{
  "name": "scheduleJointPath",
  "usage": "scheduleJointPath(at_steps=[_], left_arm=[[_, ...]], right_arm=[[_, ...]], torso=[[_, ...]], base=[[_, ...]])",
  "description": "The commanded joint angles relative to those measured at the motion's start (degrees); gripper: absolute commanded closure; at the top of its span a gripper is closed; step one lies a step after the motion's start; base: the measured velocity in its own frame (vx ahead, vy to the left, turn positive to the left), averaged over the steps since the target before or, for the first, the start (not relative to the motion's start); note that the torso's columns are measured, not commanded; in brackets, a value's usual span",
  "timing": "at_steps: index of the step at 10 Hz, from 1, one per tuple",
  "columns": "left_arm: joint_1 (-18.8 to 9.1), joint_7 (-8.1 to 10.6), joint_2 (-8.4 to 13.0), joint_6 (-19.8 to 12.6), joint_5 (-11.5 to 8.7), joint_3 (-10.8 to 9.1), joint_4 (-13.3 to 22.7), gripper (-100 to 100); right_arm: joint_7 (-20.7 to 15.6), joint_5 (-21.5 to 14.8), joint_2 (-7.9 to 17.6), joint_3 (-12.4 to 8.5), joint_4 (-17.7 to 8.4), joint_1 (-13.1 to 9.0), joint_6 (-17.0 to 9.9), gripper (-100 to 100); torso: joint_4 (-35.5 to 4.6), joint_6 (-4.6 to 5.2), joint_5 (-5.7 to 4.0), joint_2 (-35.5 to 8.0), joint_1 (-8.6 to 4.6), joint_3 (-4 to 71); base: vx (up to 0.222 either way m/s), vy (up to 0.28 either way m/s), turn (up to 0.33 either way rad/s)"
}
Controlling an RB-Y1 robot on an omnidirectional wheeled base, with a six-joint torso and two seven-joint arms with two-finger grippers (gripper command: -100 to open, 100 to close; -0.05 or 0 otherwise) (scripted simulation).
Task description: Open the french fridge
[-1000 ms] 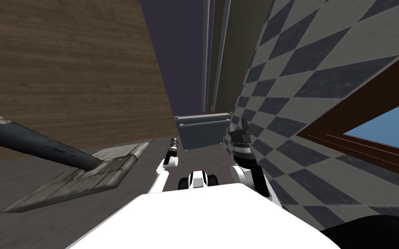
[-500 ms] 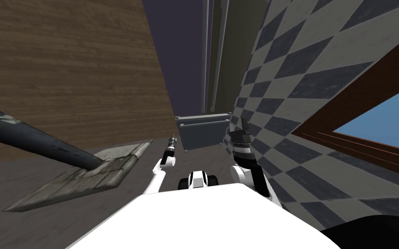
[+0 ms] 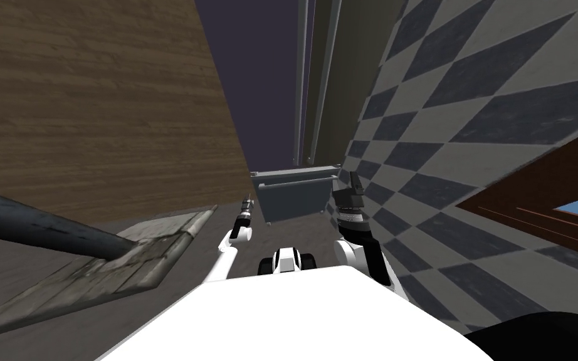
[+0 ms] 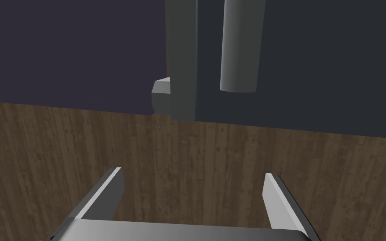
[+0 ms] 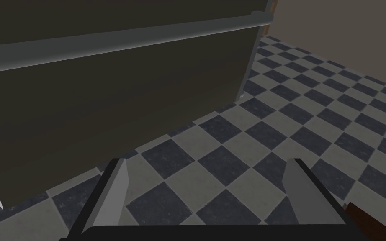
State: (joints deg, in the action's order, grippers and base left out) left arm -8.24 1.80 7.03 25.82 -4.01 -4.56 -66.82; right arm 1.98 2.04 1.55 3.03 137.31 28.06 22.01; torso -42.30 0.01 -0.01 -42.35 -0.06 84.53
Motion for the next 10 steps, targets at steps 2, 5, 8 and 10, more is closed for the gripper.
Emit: scheduleJointPath(at_steps=[2, 5, 8, 10], left_arm=[[-0.27, 0.06, 0.04, 0.52, -0.17, -0.4, 0.86, -100], [-0.44, 0.11, 0.21, 0.91, -0.31, -0.75, 1.71, -100], [-0.54, 0.15, -3.09, 1.12, -0.41, -1.0, 2.57, -100], [-0.65, 0.14, -3.8, 1.01, -0.42, -1.04, 2.63, -100]], right_arm=[[0.0, 0.0, 0.0, 0.0, 0.0, -0.01, 0.0, 0], [0.0, 0.0, 0.0, 0.0, 0.0, 0.0, 0.0, 0], [0.0, 0.0, 0.0, 0.0, 0.0, 0.0, 0.0, 0], [0.0, 0.0, -0.01, 0.0, 0.0, -0.02, 0.0, 0]], torso=[[-0.01, -0.01, 0.0, -0.07, 0.02, -0.03], [0.04, -0.01, 0.03, 0.14, 0.12, 0.09], [0.01, 0.0, -0.01, 0.03, -0.02, 0.03], [-0.07, 0.0, -0.01, -0.25, -0.03, -0.15]], base=[[0.175, 0.012, -0.022], [0.21, 0.033, -0.023], [0.194, 0.029, -0.02], [0.064, 0.002, 0.001]])
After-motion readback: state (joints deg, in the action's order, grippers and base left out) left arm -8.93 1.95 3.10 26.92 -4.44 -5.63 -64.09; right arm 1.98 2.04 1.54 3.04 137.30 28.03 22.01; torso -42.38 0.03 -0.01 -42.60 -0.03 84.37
